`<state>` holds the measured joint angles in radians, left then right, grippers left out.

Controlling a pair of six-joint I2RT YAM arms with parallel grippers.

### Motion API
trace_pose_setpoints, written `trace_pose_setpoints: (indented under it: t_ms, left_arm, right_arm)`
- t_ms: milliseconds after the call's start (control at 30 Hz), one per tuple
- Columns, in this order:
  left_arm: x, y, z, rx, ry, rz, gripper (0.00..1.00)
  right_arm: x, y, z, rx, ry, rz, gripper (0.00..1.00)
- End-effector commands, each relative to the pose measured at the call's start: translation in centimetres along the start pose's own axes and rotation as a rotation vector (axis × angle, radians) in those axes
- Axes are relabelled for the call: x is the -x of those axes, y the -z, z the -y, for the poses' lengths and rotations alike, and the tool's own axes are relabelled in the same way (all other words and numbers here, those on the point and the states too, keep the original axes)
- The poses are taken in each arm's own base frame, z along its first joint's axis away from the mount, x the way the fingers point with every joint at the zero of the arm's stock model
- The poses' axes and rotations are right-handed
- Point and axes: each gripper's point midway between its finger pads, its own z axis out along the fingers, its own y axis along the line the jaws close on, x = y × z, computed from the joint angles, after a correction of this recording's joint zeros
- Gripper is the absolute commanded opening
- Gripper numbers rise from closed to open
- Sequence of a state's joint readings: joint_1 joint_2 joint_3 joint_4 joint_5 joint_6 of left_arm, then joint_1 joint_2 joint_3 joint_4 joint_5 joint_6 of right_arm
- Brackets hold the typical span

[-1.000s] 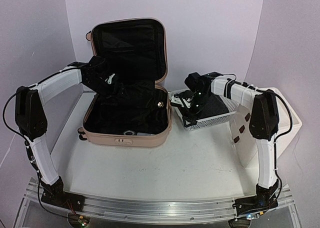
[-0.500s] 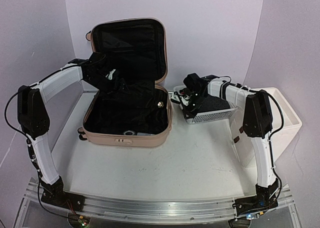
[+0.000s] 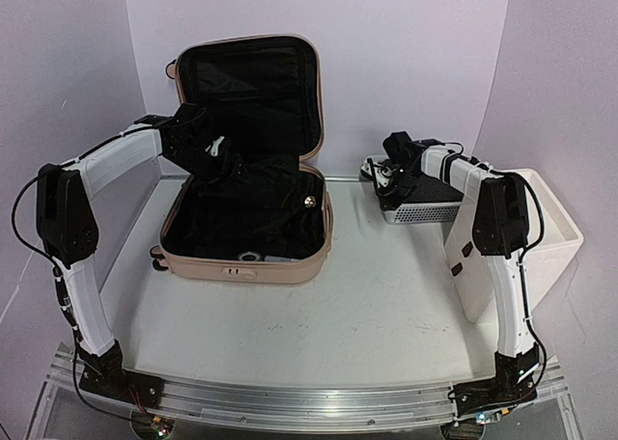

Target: Open, take out, and arrange the luggage

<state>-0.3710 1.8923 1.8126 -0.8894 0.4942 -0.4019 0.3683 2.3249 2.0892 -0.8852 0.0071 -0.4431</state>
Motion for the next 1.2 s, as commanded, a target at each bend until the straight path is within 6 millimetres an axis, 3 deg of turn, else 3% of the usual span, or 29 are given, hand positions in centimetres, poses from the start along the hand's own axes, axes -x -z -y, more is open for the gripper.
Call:
trace_pose_setpoints:
  t_ms: [0, 100, 200, 300, 333, 367, 433, 533, 700, 800, 933, 1167]
  left_arm:
    - [1.4, 1.4, 1.0, -0.015, -0.013, 0.052, 0.78]
    - [1.3, 1.4, 1.0, -0.015, -0.014, 0.049, 0.79]
    - [1.1, 1.4, 1.0, -0.017, -0.011, 0.044, 0.79]
    - [1.0, 1.5, 1.0, -0.016, -0.008, 0.042, 0.79]
    - [0.9, 1.4, 0.9, -0.013, -0.006, 0.039, 0.79]
    - [0.9, 1.3, 0.8, -0.012, -0.004, 0.038, 0.79]
    - [0.6, 1.1, 0.6, -0.011, 0.003, 0.027, 0.79]
    - [0.1, 0.7, 0.4, -0.016, 0.014, 0.009, 0.79]
    - [-0.1, 0.3, 0.3, -0.023, 0.014, -0.005, 0.79]
    - [-0.1, 0.1, 0.4, -0.034, 0.011, -0.011, 0.79]
    - [-0.2, 0.0, 0.4, -0.042, 0.016, -0.019, 0.79]
    - [-0.1, 0.5, 0.8, -0.046, 0.015, -0.006, 0.79]
  right_arm:
    - [2.4, 1.2, 2.3, -0.074, -0.186, 0.081, 0.16]
    - [2.8, 1.4, 2.9, -0.096, -0.229, 0.091, 0.27]
    - [4.5, 3.2, 2.7, -0.084, -0.227, 0.15, 0.55]
    - [6.1, 7.6, 2.5, -0.068, -0.239, 0.207, 0.89]
    - [6.3, 9.4, 2.2, -0.051, -0.247, 0.229, 0.97]
    - [6.0, 11.0, 2.2, -0.056, -0.269, 0.232, 0.98]
    - [4.6, 14.7, 2.7, -0.108, -0.324, 0.231, 0.98]
    - [1.0, 19.7, 3.2, -0.186, -0.441, 0.196, 0.98]
    - [-6.6, 24.8, 3.1, -0.256, -0.554, 0.021, 0.98]
    - [-10.3, 26.2, 3.8, -0.278, -0.633, -0.071, 0.98]
    - [-12.0, 27.1, 4.9, -0.261, -0.715, -0.084, 0.87]
    - [-13.4, 24.9, 5.3, -0.136, -0.808, -0.151, 0.51]
